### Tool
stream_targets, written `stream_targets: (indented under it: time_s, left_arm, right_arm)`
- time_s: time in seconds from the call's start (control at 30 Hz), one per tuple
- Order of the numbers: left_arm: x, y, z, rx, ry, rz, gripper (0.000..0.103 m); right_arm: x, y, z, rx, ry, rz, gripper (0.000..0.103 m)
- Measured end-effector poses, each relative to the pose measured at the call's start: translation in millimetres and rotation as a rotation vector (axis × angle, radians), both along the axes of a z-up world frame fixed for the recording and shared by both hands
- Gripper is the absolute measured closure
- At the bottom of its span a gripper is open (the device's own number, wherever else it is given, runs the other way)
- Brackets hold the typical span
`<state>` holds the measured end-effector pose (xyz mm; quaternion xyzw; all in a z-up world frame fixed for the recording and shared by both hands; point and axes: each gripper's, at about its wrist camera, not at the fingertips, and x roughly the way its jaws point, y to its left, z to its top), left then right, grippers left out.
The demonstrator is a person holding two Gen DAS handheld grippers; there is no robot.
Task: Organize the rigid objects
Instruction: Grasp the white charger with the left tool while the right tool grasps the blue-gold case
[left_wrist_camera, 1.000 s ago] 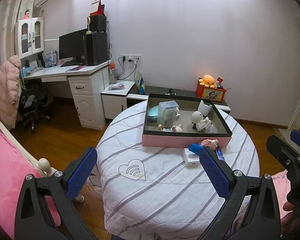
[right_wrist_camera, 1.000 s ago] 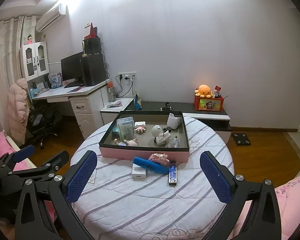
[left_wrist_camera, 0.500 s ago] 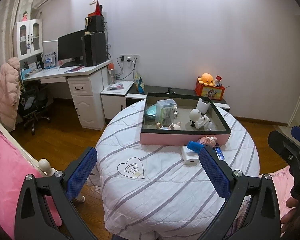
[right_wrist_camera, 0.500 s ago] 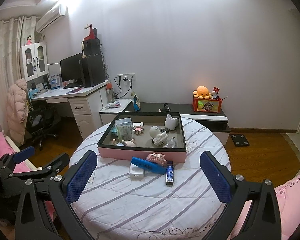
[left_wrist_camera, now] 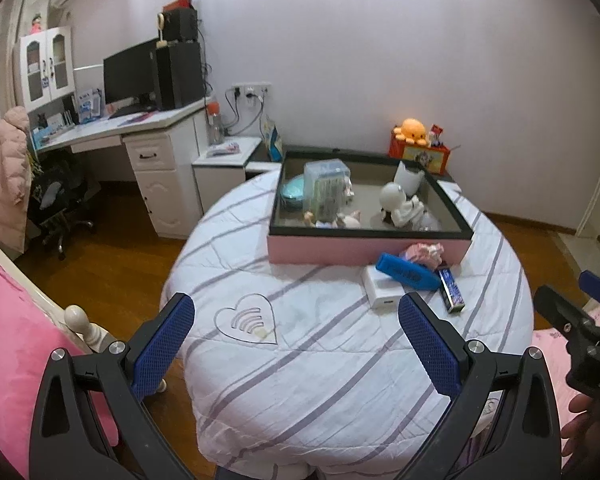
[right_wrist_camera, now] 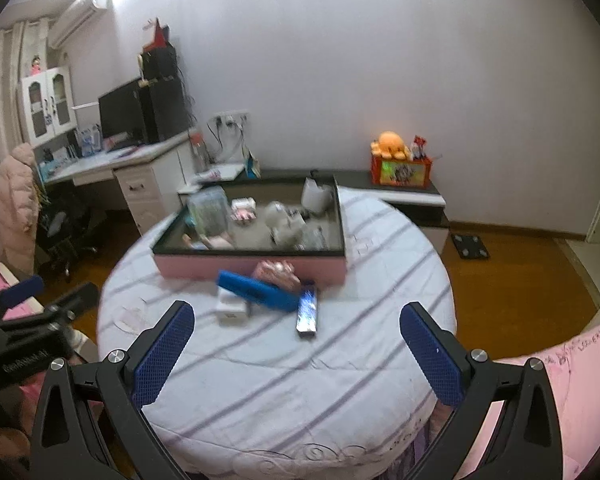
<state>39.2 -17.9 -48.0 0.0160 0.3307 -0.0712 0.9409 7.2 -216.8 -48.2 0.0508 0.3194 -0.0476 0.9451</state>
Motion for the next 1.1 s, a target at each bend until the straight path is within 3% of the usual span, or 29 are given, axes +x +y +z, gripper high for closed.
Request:
stream_targets:
  time_s: [0.57,0.83,1.1]
  left_arm:
    - [71.3,-64.2,-80.3,0.017,0.165,-0.112,0.000]
    - [103.0,-81.2,-113.4,-0.001,0.246,-0.139,0.000]
    - [122.5,-85.4,-120.7,-0.003,0.269,-0.146,0.000]
  right_arm:
    - [67.9,-34.7,-86.5,0.013,0.222,-0.019,0.000]
    - [86.5,-42.3,-103.1,0.020,0.243,0.001,0.000]
    - [102.5,-42.8,-110.0,0.042,0.243,0.024,0.004]
